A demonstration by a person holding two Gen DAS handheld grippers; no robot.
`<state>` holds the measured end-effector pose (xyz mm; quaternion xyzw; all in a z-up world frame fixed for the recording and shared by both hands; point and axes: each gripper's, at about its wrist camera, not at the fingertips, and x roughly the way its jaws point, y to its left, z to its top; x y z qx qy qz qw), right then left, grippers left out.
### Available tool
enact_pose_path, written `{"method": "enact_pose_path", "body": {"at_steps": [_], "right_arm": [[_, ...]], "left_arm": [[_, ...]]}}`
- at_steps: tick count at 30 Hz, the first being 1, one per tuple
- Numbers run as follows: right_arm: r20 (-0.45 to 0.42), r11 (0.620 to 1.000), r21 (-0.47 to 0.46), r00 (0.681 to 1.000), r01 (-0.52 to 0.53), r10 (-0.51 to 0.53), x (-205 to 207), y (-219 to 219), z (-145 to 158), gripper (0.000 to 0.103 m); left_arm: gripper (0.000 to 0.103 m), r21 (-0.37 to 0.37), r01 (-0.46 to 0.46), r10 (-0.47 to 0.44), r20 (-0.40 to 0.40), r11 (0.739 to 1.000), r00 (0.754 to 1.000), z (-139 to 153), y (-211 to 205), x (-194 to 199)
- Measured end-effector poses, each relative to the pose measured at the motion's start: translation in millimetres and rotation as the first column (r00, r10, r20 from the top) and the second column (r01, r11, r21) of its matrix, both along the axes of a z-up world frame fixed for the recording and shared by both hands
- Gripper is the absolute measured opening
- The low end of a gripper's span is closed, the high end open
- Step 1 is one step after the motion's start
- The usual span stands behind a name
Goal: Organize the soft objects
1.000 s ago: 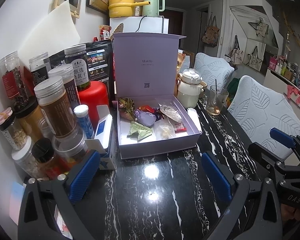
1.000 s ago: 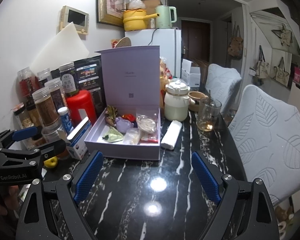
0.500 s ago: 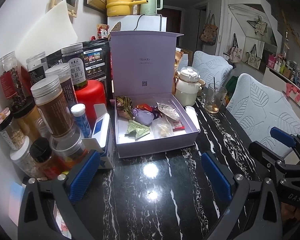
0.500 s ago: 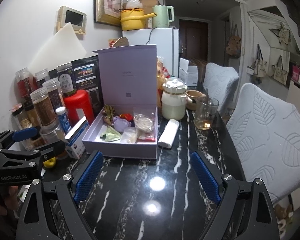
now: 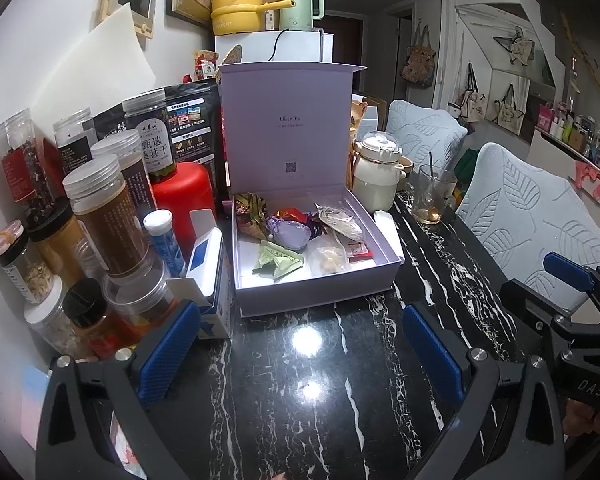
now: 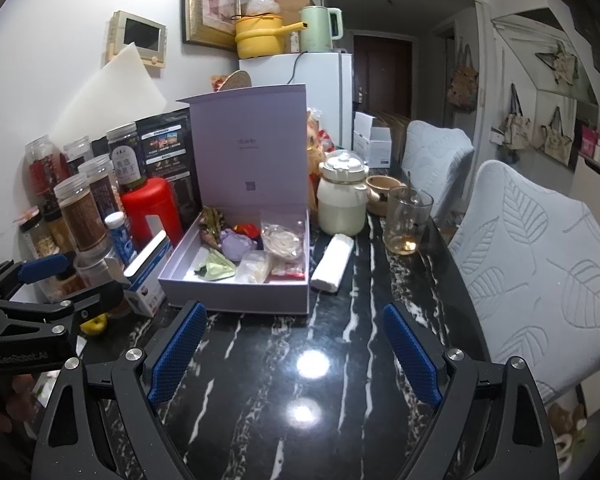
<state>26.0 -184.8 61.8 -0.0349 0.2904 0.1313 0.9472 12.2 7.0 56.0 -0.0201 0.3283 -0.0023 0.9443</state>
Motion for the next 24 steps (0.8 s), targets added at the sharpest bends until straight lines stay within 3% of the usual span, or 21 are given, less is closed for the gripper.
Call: {"method": "enact_pose_path", "body": {"at_steps": [15,24], "right_arm": [[-0.017,1.0,-0.001,1.0,0.009,-0.009,3.8,-0.9,-3.6,0.091],[-0.022,1.0,-0.001,1.0,0.014,-0.014,5.5,-1.8,-4.9,0.091]], "left_arm": [[0.103,-0.014,0.036,-0.037,-0.043,0.999,0.998,-5.8,-4.3,4.6],[0.103,0.039,0.018,-0.018,-0.023,0.999,1.0,-6.1,-7.2,3.7]]}}
